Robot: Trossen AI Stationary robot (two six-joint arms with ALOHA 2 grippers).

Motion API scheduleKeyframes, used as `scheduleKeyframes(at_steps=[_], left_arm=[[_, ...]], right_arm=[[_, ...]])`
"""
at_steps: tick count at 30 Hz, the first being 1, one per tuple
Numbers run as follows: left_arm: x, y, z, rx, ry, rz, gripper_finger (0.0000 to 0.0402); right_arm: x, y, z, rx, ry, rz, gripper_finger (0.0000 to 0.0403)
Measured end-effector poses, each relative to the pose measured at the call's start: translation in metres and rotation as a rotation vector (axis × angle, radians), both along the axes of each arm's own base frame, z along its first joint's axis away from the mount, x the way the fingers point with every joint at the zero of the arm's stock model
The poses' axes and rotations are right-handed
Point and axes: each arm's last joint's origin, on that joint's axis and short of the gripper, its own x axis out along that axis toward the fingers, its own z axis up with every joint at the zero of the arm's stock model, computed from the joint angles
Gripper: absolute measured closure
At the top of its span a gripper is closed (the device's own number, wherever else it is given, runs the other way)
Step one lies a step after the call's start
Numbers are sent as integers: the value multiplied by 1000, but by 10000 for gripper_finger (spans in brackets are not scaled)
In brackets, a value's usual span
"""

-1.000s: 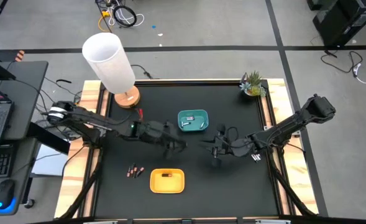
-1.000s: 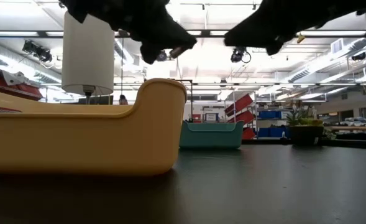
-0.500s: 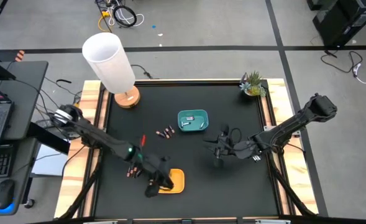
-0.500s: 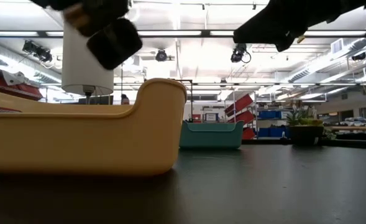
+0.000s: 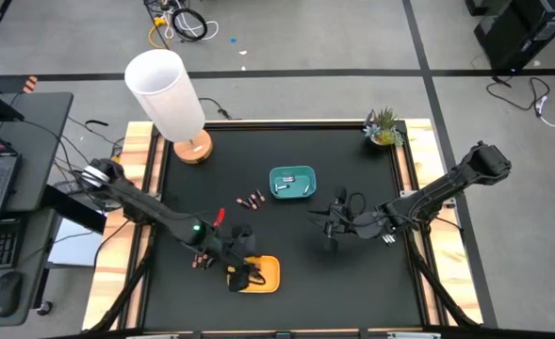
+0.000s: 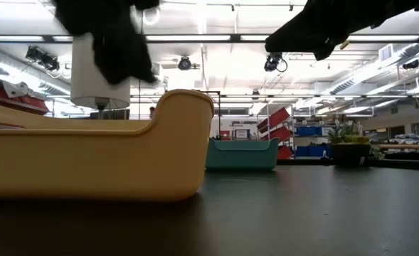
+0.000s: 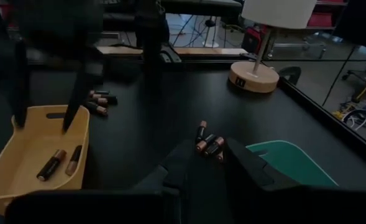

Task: Sort batteries
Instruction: Put the black battery into the yellow bin

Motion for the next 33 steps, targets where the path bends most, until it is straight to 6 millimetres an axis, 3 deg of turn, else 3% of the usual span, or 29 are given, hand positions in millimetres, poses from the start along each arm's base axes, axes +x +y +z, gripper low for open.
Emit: scheduleKeyframes(at_steps=[3, 9, 13, 17, 20, 26, 33], left_arm=[[-15, 0, 19, 141, 61, 100, 202], [-37, 18, 24, 389, 134, 335, 231], [-34, 38, 13, 471, 191, 359, 251], [-29, 59, -4, 507, 221, 352, 266], [-30, 69, -18, 514, 245, 326, 270], [-28, 93, -38, 587, 255, 226, 271], [-26, 140, -63, 524, 212, 165, 271]], right_arm=[[0, 0, 0, -3, 1, 1, 326], [3, 1, 3, 11, -31, 46, 326], [8, 0, 6, 74, -18, 145, 326], [6, -6, -3, 73, 146, 108, 326], [-2, -9, -4, 94, 303, 80, 326], [-22, -27, 13, 144, 557, -74, 325], [-20, -48, 31, 197, 498, -141, 324]])
